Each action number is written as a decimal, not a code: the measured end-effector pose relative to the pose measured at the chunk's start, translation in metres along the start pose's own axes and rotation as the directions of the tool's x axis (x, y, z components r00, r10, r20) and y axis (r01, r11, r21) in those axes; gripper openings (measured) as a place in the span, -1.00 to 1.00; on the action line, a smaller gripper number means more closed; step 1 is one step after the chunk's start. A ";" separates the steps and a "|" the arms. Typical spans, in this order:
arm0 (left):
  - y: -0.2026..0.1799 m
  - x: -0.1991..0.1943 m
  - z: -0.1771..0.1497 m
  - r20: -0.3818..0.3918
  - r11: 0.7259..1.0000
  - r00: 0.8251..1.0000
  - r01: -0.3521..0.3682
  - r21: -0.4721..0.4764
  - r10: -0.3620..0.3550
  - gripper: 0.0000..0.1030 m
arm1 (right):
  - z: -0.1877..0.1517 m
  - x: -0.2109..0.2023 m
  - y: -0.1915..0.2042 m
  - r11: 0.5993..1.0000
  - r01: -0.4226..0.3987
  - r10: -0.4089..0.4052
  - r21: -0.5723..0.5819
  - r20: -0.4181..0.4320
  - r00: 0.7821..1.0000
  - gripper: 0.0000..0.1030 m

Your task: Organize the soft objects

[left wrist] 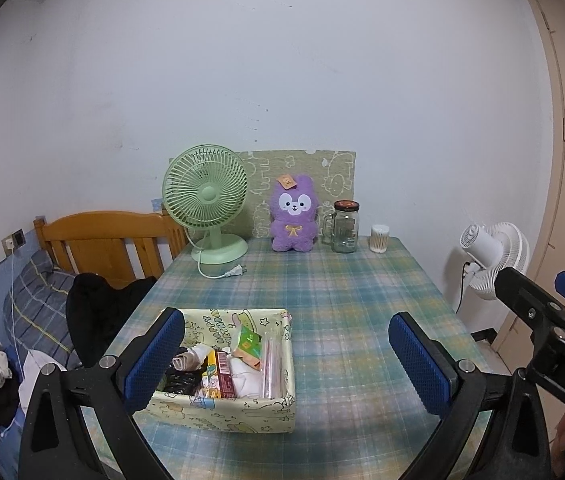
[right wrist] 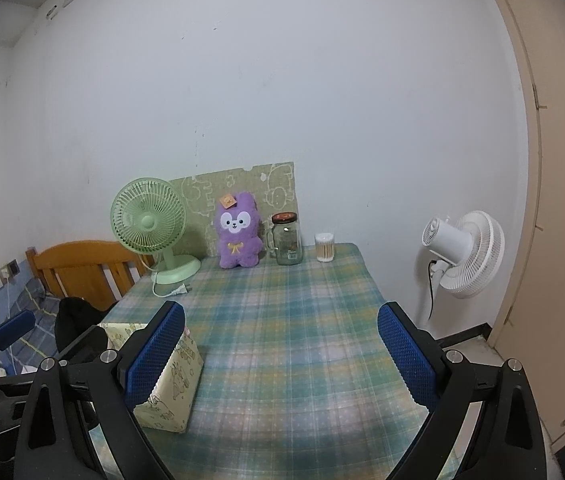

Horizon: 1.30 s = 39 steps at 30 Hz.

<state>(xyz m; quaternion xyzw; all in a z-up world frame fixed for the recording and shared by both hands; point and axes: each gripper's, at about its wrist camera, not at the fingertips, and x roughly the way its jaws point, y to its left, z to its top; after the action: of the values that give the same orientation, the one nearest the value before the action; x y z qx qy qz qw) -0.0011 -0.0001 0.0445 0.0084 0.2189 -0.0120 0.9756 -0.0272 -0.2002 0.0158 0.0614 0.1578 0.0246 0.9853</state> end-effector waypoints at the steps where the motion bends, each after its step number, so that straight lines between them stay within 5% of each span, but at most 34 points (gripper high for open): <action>1: 0.001 0.000 0.000 0.000 1.000 1.000 0.000 -0.001 0.000 0.99 | 0.000 -0.001 0.000 1.000 -0.001 0.001 -0.004 0.000 1.000 0.92; 39: 0.012 -0.004 -0.001 0.006 1.000 1.000 0.010 -0.014 -0.010 1.00 | 0.001 -0.006 0.012 1.000 0.005 -0.004 -0.016 0.017 1.000 0.92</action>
<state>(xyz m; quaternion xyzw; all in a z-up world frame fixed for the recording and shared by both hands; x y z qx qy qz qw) -0.0047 0.0122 0.0452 0.0006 0.2162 -0.0154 0.9762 -0.0328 -0.1887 0.0202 0.0532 0.1495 0.0232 0.9870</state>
